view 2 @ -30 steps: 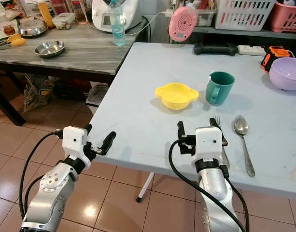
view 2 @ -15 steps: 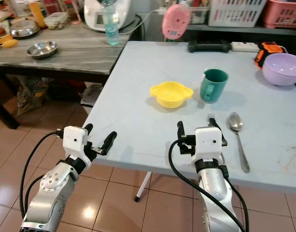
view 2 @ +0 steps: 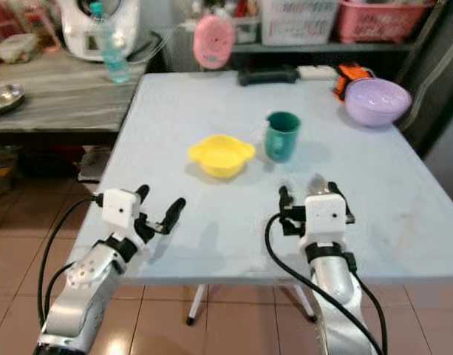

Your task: Setting the table

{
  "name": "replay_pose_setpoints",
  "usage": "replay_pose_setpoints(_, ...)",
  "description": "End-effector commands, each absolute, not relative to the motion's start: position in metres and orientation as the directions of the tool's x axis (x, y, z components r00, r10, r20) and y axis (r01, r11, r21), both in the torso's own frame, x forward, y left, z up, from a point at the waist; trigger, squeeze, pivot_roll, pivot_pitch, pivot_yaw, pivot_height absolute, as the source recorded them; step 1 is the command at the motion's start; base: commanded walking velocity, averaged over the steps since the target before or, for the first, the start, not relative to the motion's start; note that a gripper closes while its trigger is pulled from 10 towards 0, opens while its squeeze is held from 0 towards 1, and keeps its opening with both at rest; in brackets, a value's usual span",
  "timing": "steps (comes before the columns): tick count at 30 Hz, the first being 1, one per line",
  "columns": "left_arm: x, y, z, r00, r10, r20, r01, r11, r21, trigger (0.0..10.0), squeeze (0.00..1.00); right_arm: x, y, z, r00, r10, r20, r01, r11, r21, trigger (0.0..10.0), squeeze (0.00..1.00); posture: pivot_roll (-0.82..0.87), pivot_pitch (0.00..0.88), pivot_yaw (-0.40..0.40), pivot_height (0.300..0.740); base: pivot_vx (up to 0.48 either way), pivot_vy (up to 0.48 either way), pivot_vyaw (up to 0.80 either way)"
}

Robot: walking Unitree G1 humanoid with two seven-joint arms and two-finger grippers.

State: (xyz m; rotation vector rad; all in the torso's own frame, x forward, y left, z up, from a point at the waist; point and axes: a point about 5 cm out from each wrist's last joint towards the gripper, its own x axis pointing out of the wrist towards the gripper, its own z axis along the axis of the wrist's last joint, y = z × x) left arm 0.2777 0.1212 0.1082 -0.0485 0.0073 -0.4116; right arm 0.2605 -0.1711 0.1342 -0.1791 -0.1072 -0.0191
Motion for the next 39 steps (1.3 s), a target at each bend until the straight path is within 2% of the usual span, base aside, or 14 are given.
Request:
replay_pose_setpoints(1,0.276,0.131,0.106,0.928,-0.373,-0.012,0.372,0.927,-0.038,10.0,0.0,0.263,-0.161,0.137,0.992,0.031,0.119,-0.011,0.986,-0.165,10.0,0.0,-0.01,0.05,0.048,0.74,0.255,0.0,0.0)
replay_pose_setpoints(10,0.275,0.133,0.105,0.933,-0.36,-0.016,0.359,0.933,-0.034,10.0,0.0,0.265,-0.153,0.14,0.987,0.093,0.132,-0.066,0.979,-0.191,10.0,0.0,0.0,0.053,0.047,0.74,0.137,0.0,0.0)
replay_pose_setpoints(16,0.273,0.136,0.104,0.938,-0.346,-0.022,0.345,0.938,-0.027,10.0,0.0,0.263,-0.139,0.142,0.971,0.192,0.139,-0.157,0.96,-0.231,10.0,0.0,0.0,0.059,0.052,0.74,0.0,0.0,0.0)
replay_pose_setpoints(23,0.265,0.131,0.106,0.9,-0.435,-0.022,0.435,0.9,-0.002,10.0,0.0,0.263,-0.131,0.142,0.958,0.255,0.133,-0.216,0.944,-0.251,10.0,0.0,0.0,0.065,0.057,0.74,0.0,0.0,0.0)
replay_pose_setpoints(26,0.259,0.131,0.107,0.849,-0.526,-0.049,0.528,0.849,0.02,10.0,0.0,0.266,-0.129,0.142,0.956,0.278,0.099,-0.257,0.949,-0.182,10.0,0.0,0.0,0.073,0.057,0.74,0.0,0.0,0.0)
replay_pose_setpoints(29,0.258,0.133,0.107,0.843,-0.535,-0.055,0.537,0.843,0.027,10.0,0.0,0.268,-0.129,0.142,0.951,0.295,0.089,-0.275,0.942,-0.191,10.0,0.0,0.0,0.073,0.057,0.74,0.0,0.0,0.0)
replay_pose_setpoints(33,0.26,0.139,0.108,0.843,-0.533,-0.069,0.534,0.845,0.006,10.0,0.0,0.283,-0.129,0.147,0.933,0.359,0.033,-0.339,0.904,-0.262,10.0,0.0,-0.01,0.078,0.062,0.74,0.0,0.0,0.0)
replay_pose_setpoints(39,0.258,0.133,0.11,0.82,-0.568,-0.07,0.569,0.822,-0.013,10.0,0.0,0.301,-0.127,0.154,0.906,0.423,-0.012,-0.402,0.853,-0.334,10.0,0.0,-0.01,0.08,0.063,0.74,0.0,0.0,0.0)
